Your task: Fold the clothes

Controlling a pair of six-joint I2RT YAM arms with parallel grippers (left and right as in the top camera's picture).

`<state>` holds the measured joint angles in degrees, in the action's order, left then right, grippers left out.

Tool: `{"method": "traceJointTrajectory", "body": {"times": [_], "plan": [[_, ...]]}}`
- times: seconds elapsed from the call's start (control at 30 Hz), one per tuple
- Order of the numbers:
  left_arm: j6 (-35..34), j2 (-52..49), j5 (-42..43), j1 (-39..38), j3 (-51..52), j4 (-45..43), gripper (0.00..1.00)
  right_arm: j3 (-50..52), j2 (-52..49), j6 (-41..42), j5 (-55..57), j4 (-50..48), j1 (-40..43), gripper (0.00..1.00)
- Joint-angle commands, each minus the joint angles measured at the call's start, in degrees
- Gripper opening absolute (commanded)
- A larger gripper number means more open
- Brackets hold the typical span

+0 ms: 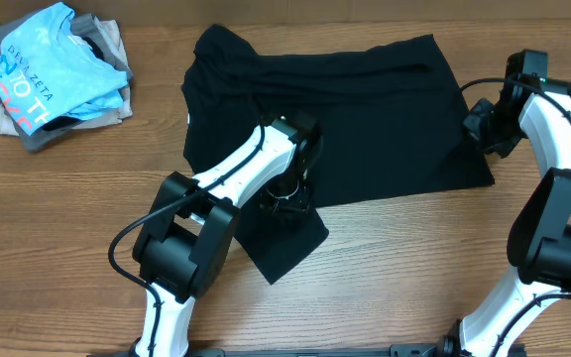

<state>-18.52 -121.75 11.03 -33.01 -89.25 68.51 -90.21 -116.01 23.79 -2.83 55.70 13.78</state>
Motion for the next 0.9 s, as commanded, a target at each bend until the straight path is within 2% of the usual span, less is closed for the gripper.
{"method": "traceJointTrajectory", "body": {"times": [0.0, 0.43, 0.87], "plan": [[-1.5, 0.1, 1.1, 0.0, 2.2, -1.5, 0.04, 2.4, 0.0, 1.2, -0.5, -0.3, -0.1, 0.16], [-2.1, 0.1, 2.2, -0.1, 6.0, -3.3, 0.04, 9.7, 0.0, 3.3, -0.2, -5.5, -0.1, 0.16], [-2.1, 0.1, 4.2, -0.1, 15.1, -7.8, 0.04, 14.2, -0.1, 5.0, 2.7, -7.3, -0.1, 0.16]]}}
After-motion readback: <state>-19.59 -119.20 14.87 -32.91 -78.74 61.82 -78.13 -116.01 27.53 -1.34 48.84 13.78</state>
